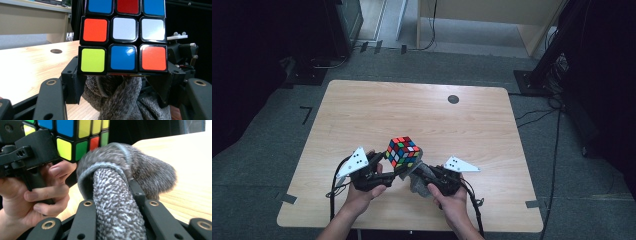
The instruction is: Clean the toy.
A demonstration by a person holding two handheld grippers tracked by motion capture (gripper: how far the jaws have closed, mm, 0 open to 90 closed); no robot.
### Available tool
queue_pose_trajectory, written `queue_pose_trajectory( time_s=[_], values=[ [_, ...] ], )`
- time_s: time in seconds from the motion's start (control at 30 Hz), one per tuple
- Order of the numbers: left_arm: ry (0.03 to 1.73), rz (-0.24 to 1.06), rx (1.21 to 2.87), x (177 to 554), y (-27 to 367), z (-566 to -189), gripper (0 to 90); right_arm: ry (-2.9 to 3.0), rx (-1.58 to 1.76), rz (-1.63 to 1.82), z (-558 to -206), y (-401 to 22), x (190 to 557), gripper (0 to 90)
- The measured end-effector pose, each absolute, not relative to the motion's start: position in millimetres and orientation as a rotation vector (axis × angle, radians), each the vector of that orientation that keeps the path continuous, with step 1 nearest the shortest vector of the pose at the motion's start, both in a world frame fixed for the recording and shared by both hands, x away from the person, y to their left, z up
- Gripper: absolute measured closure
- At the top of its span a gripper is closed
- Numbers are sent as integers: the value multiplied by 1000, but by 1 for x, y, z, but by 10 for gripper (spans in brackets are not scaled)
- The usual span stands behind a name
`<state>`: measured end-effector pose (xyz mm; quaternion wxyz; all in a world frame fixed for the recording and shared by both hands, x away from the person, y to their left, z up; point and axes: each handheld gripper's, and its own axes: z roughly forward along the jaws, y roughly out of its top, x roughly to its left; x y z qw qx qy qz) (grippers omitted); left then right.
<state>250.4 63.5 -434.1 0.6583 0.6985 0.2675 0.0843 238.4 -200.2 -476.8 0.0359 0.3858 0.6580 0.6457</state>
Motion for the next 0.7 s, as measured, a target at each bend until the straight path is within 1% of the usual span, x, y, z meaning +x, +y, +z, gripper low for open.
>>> queue_pose_trajectory(
  time_s=[0.1,0.23,0.3,0.53,0.63,0.7],
  values=[
    [603,181,1587,249,59,-436,345,2093,1125,1991,-476,-189,235,731],
    [602,203,1634,249,54,-439,345,2174,1000,2006,-474,-173,229,726],
    [609,197,1622,250,56,-439,345,2149,1027,1998,-472,-177,231,728],
    [628,196,1594,252,65,-435,345,1957,1240,1928,-477,-214,245,722],
    [638,160,1571,254,64,-436,345,1977,1262,1868,-480,-211,244,722],
    [631,161,1587,254,62,-436,345,2055,1208,1893,-483,-197,239,721]
  ],
)
